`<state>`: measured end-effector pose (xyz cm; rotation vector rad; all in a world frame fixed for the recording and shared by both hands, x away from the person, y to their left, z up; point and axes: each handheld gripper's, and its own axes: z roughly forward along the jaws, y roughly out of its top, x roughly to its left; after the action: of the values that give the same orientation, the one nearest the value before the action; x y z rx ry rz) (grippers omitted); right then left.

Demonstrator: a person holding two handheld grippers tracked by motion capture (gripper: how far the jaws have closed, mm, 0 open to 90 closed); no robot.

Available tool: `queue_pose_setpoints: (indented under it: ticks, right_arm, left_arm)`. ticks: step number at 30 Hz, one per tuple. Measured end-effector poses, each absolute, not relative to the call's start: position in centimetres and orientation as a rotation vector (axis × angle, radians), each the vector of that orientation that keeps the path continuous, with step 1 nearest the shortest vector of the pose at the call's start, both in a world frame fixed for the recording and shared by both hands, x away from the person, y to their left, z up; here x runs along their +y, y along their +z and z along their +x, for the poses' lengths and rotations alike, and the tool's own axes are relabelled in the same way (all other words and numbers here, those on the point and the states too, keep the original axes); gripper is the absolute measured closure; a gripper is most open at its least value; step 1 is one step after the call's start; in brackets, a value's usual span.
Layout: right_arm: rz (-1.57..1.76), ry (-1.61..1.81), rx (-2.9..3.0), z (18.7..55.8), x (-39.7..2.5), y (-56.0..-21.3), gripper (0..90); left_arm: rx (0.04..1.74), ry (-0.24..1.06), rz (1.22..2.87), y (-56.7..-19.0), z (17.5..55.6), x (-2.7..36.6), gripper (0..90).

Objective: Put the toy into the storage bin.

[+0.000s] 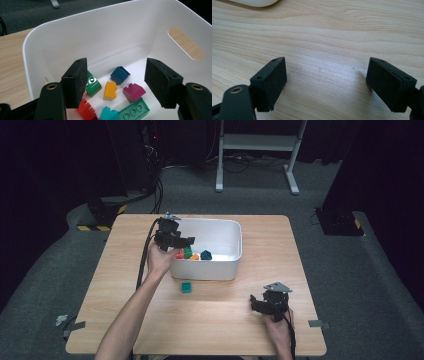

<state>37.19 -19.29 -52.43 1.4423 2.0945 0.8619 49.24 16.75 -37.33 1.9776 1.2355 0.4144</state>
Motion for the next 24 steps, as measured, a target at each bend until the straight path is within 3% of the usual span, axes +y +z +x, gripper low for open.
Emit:
queue_pose_setpoints:
  ticks: [24]
  right_arm:
    - [1.443, 0.862, 2.094, 37.2, -19.3, -52.4, 16.6]
  left_arm:
    - [1.186, 0.401, 1.943, -35.5, 47.3, 18.5, 29.0]
